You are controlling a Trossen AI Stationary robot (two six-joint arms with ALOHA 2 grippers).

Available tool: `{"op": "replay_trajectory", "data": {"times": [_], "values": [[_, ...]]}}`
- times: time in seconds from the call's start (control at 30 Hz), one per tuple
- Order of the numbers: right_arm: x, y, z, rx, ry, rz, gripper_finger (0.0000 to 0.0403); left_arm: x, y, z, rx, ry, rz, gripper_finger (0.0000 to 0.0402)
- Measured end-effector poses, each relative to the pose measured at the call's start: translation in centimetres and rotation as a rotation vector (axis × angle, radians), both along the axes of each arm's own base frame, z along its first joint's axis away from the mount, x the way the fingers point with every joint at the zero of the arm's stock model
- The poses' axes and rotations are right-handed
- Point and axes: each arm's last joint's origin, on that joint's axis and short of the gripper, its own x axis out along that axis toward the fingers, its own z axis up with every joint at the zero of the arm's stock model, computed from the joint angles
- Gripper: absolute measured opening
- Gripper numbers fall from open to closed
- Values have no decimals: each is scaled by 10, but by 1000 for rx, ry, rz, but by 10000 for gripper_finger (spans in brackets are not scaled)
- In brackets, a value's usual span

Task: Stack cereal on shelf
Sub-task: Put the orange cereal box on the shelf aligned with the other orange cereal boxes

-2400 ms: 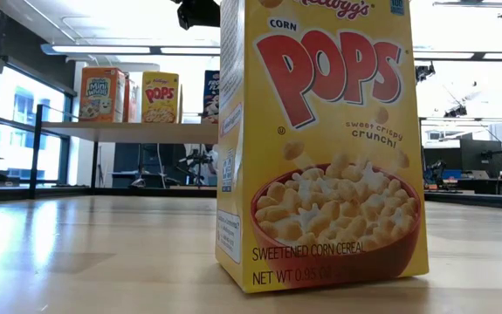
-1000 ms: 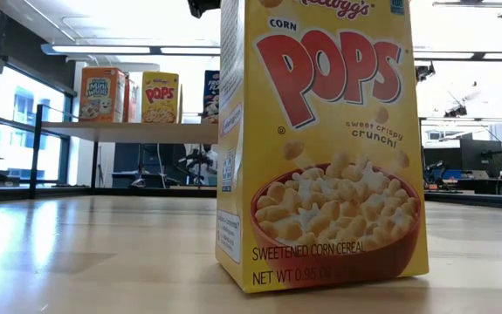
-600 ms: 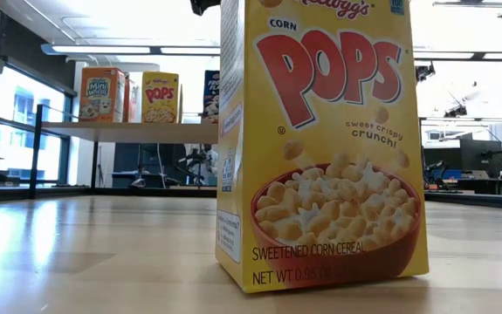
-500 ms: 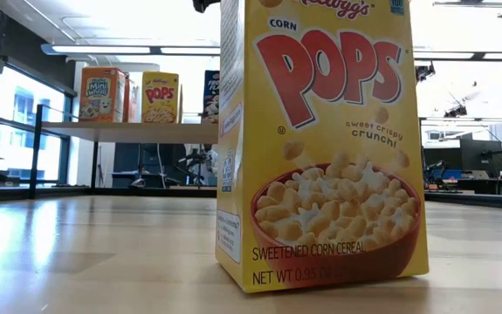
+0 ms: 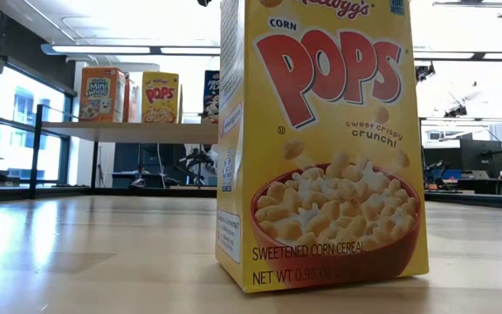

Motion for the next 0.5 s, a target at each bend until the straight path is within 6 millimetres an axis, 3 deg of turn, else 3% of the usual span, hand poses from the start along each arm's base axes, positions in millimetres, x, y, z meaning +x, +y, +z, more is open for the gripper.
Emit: {"op": "replay_trajectory", "data": {"times": [0.5], "values": [[9, 1, 10, -27, -133, 35, 138, 0, 0, 0, -1, 1, 0, 278]]}}
